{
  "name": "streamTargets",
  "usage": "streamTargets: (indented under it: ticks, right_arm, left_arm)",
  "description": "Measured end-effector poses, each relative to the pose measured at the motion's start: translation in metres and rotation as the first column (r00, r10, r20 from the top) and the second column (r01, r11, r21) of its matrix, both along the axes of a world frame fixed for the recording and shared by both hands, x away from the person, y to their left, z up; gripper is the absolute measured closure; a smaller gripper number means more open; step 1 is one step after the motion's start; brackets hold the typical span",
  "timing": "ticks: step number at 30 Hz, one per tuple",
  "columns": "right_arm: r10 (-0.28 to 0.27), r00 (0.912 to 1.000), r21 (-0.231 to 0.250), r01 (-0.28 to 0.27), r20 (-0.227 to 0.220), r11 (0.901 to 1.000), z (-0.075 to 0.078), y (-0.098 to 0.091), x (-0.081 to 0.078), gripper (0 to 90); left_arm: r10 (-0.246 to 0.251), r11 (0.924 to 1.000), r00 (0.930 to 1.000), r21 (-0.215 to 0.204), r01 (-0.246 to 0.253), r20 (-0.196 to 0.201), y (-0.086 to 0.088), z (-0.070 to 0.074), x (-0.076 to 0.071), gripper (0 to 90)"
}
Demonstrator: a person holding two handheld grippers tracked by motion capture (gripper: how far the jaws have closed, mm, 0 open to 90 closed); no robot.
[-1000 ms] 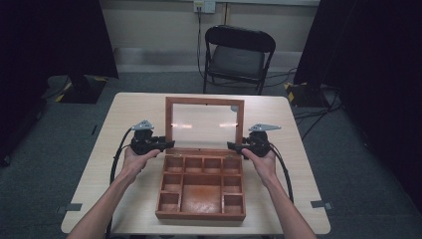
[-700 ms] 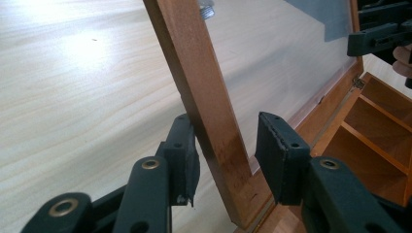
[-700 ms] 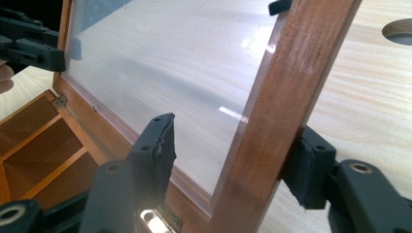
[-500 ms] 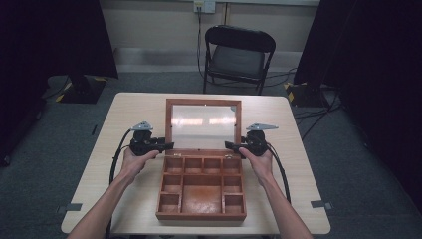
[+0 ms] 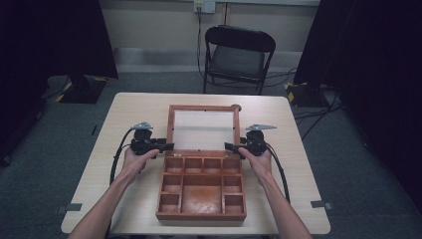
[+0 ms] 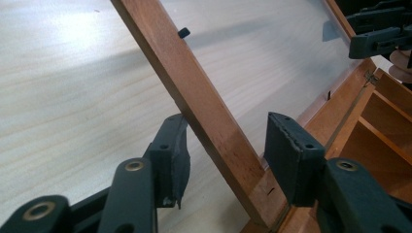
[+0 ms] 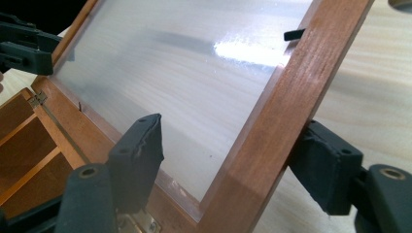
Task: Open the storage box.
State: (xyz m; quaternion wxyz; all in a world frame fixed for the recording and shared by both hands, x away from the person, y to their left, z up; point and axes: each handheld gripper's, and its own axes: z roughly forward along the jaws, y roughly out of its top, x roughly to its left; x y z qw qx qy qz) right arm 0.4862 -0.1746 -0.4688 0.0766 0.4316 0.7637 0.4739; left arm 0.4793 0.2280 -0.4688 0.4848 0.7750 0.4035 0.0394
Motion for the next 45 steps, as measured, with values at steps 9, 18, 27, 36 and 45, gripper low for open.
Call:
streamTargets:
  ticks: [9,18,27,36,45]
  right_arm:
    - [-0.003,0.9994,0.015,0.003,-0.035,0.9999,-0.006,0.000,0.002,25.5]
    - [-0.015,0.9912,0.051,0.022,-0.131,0.9985,-0.019,-0.004,0.007,16.1]
    - [-0.035,0.9923,0.006,0.036,-0.119,0.9993,-0.015,-0.007,0.006,15.5]
    - [-0.047,0.9967,-0.030,0.045,-0.066,0.9985,0.006,-0.020,-0.009,15.2]
    - [-0.089,0.9960,-0.053,0.089,0.001,0.9946,0.018,-0.046,-0.039,14.4]
  left_arm:
    - [-0.003,0.9999,0.9991,-0.014,0.002,-0.042,0.000,-0.006,0.002,45.6]
    - [0.015,0.9999,0.9984,0.008,-0.015,-0.054,0.000,-0.011,0.003,43.5]
    - [0.033,0.9994,0.9982,0.013,-0.033,-0.050,0.002,-0.009,0.001,37.6]
    - [0.073,0.9956,0.9971,0.061,-0.072,-0.023,0.014,0.005,-0.010,25.8]
    - [0.106,0.9861,0.9944,0.129,-0.104,-0.004,0.036,0.005,-0.028,23.6]
